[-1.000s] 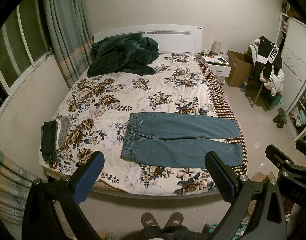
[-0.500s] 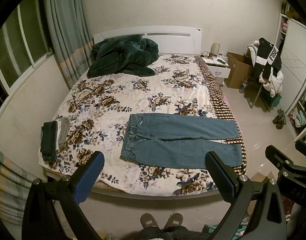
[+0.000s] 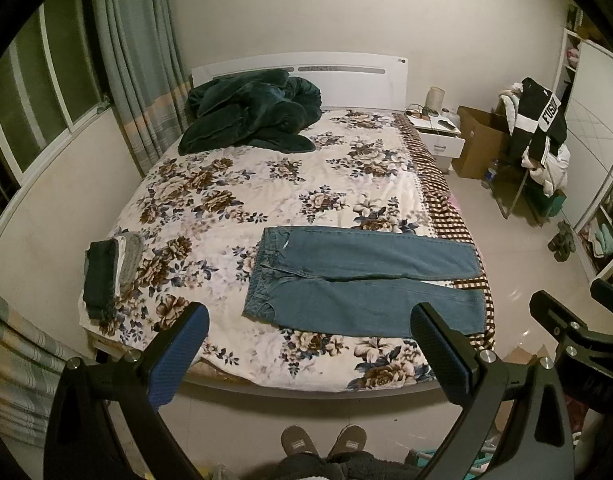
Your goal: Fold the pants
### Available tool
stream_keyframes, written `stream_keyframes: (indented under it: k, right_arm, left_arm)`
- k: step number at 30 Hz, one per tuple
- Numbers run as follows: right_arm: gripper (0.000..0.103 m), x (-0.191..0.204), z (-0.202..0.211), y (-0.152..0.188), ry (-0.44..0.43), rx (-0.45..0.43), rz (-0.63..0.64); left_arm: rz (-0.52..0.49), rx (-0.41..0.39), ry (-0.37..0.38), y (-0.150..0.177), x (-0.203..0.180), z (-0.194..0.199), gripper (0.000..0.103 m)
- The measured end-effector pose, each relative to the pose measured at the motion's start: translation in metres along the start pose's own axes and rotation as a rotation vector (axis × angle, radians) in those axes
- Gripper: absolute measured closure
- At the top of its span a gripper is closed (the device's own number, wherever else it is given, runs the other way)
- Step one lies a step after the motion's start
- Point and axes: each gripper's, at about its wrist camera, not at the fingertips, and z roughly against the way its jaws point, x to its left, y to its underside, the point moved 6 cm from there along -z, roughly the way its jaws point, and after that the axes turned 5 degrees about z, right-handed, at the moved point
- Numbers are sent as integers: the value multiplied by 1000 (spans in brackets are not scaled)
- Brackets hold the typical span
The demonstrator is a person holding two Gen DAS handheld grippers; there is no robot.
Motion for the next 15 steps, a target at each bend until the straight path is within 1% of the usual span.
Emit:
stream_keyframes:
  k: [15]
  right_arm:
    - [0, -1, -1, 0, -6, 1, -1]
  left_arm:
    - [1, 1, 3, 0, 1, 0, 0]
